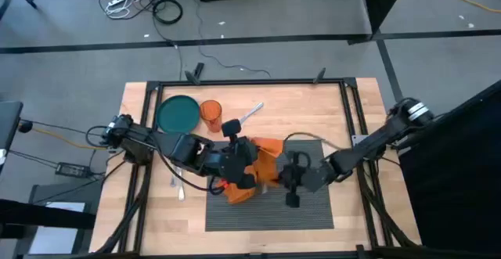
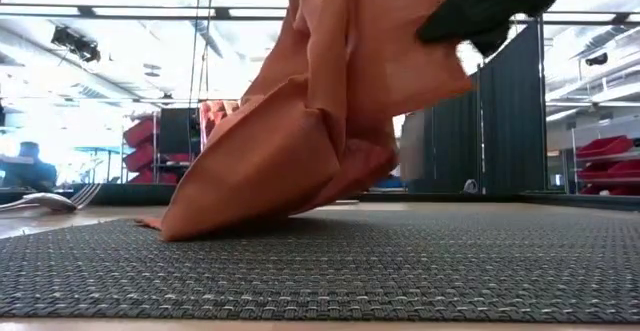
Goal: Set table place
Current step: Fold the orange table napkin on the black placemat
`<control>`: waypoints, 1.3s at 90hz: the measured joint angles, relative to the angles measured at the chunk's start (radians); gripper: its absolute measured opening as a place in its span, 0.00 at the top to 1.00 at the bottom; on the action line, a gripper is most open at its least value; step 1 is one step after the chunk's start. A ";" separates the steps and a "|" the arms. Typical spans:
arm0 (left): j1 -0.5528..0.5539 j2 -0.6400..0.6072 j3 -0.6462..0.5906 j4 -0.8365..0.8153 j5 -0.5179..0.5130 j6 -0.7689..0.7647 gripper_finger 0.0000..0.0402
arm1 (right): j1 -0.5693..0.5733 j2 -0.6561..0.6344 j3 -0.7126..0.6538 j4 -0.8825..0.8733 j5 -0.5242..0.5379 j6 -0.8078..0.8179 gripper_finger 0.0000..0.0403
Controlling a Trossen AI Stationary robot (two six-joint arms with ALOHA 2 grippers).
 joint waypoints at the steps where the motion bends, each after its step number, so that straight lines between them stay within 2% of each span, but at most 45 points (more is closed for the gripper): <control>1: -0.001 -0.001 0.000 -0.004 0.000 0.002 1.00 | 0.002 -0.015 0.000 -0.019 0.000 0.002 1.00; 23: -0.003 -0.016 0.000 -0.120 -0.028 0.000 1.00 | 0.041 -0.315 0.000 -0.483 0.025 0.151 1.00; 37: 0.002 -0.024 0.000 -0.111 -0.062 0.012 1.00 | 0.052 -0.409 0.000 -0.589 0.038 0.202 1.00; 53: 0.011 -0.024 0.000 -0.050 -0.058 0.025 1.00 | 0.052 -0.370 0.000 -0.457 0.014 0.175 0.99; 60: 0.011 -0.024 0.000 -0.045 -0.055 0.022 1.00 | 0.048 -0.318 0.000 -0.450 -0.038 0.174 0.95; 66: 0.010 -0.024 0.000 -0.045 -0.053 0.022 1.00 | 0.038 -0.259 0.000 -0.443 -0.066 0.174 0.89; 75: 0.010 -0.024 0.000 -0.044 -0.052 0.021 1.00 | 0.036 -0.156 -0.014 -0.368 -0.054 0.176 0.77; 96: 0.010 -0.024 0.000 -0.040 -0.039 0.021 1.00 | 0.030 0.021 -0.075 0.047 -0.071 0.165 0.49; 107: 0.010 -0.024 0.000 -0.041 -0.033 0.023 1.00 | 0.030 0.094 -0.082 0.226 -0.053 0.166 0.40; 117: 0.010 -0.024 0.000 -0.041 -0.033 0.024 1.00 | 0.022 0.166 -0.082 0.365 -0.065 0.174 0.35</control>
